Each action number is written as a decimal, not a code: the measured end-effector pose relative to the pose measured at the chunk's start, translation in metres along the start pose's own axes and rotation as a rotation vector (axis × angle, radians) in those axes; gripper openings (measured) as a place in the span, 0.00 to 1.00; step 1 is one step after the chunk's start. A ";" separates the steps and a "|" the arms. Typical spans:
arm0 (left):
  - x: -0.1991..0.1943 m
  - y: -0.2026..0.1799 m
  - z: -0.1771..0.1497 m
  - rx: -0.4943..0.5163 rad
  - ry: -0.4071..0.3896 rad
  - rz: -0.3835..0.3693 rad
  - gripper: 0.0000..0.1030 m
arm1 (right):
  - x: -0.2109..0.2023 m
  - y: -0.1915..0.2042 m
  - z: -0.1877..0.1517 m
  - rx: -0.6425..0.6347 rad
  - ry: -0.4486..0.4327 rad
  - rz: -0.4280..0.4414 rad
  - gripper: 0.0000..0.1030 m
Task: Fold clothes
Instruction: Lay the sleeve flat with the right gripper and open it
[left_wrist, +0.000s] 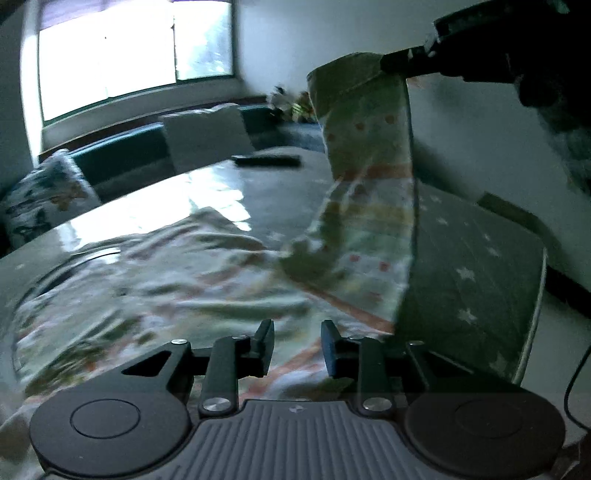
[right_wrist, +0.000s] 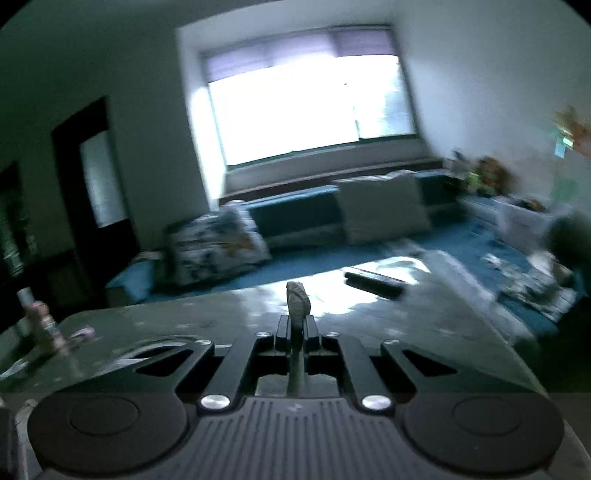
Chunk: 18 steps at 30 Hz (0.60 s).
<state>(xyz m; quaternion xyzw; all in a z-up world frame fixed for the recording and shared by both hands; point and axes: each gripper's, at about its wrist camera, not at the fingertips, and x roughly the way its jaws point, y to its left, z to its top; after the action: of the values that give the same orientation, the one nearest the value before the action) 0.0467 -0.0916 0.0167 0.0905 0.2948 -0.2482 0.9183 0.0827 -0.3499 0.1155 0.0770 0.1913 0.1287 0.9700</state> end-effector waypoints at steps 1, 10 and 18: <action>-0.007 0.005 -0.002 -0.016 -0.008 0.017 0.31 | 0.001 0.011 0.001 -0.017 0.000 0.030 0.05; -0.065 0.059 -0.036 -0.164 -0.045 0.211 0.38 | 0.035 0.112 -0.015 -0.146 0.072 0.268 0.05; -0.096 0.096 -0.063 -0.281 -0.040 0.343 0.39 | 0.058 0.184 -0.056 -0.272 0.180 0.381 0.05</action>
<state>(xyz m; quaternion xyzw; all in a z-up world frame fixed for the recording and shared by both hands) -0.0031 0.0497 0.0238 0.0055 0.2887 -0.0466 0.9563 0.0723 -0.1526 0.0801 -0.0312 0.2400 0.3401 0.9087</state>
